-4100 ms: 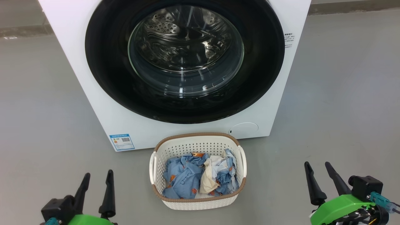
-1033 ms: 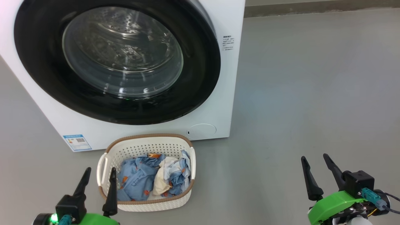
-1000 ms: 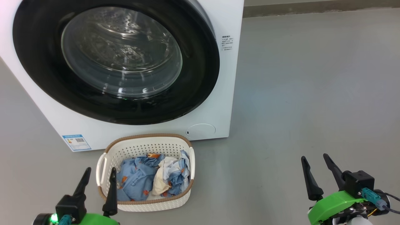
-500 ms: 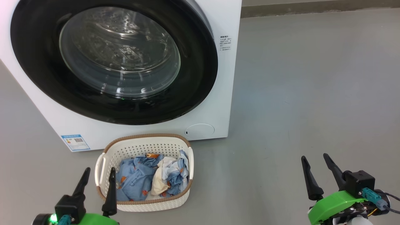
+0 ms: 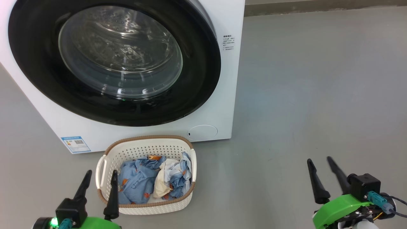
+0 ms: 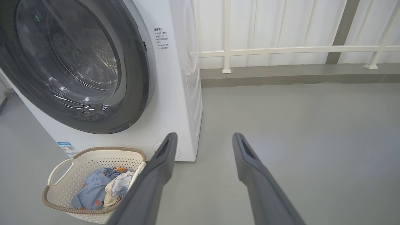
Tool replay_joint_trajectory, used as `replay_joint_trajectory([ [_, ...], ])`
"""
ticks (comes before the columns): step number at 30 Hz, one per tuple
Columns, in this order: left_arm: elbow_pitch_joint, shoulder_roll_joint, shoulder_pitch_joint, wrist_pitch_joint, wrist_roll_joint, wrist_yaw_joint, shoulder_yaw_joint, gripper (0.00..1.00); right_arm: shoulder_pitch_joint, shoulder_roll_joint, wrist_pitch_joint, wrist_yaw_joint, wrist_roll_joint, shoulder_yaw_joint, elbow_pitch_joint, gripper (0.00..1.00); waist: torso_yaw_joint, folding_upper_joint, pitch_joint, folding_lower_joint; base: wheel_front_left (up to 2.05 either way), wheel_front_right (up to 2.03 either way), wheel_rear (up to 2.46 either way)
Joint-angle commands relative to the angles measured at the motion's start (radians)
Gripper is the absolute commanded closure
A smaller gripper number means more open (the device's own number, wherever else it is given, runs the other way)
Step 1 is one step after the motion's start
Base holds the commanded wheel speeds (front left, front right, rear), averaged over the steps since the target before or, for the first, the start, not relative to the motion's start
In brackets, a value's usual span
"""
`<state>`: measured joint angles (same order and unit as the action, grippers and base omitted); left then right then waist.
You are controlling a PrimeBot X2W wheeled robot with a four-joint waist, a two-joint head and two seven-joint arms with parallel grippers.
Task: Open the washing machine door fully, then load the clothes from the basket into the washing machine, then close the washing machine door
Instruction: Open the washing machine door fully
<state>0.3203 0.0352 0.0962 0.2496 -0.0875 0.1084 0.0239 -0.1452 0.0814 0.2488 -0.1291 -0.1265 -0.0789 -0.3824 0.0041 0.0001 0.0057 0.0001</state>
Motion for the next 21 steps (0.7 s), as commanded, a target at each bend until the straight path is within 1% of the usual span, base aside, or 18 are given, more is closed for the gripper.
replay_joint_trajectory([
  [1,-0.028,0.015,0.031,0.012,0.005,-0.010,-0.034,0.00,-0.038,0.009,0.013,-0.002,-0.015,0.032,0.017,1.00,0.000,-0.0001,0.001,-0.0001,0.00,0.00,0.00],
  [12,-0.032,0.015,0.041,0.012,0.004,-0.014,-0.034,0.00,-0.054,0.027,0.013,-0.002,-0.051,0.048,0.010,1.00,-0.001,-0.0001,0.025,-0.0001,0.00,0.00,0.00],
  [14,-0.035,0.015,0.044,0.012,0.005,-0.015,-0.033,0.00,-0.061,0.026,0.013,-0.002,-0.076,0.047,0.009,1.00,0.002,-0.0001,0.032,-0.0001,0.00,0.00,0.00],
  [17,-0.040,0.015,0.053,0.012,0.001,-0.017,-0.033,0.00,-0.082,0.012,0.013,-0.002,-0.200,0.044,-0.008,1.00,0.007,-0.0001,0.050,-0.0001,0.00,0.00,0.00],
  [19,-0.044,0.015,0.062,0.012,-0.001,-0.017,-0.031,0.00,-0.108,0.001,0.000,-0.002,-0.346,0.046,-0.025,1.00,0.012,-0.0001,0.065,-0.0001,0.00,0.00,0.00],
  [21,-0.049,0.015,0.074,0.012,-0.003,-0.019,-0.027,0.00,-0.142,0.006,-0.031,-0.002,-0.473,0.055,-0.033,1.00,0.017,-0.0001,0.086,-0.0001,0.00,0.00,0.00],
])
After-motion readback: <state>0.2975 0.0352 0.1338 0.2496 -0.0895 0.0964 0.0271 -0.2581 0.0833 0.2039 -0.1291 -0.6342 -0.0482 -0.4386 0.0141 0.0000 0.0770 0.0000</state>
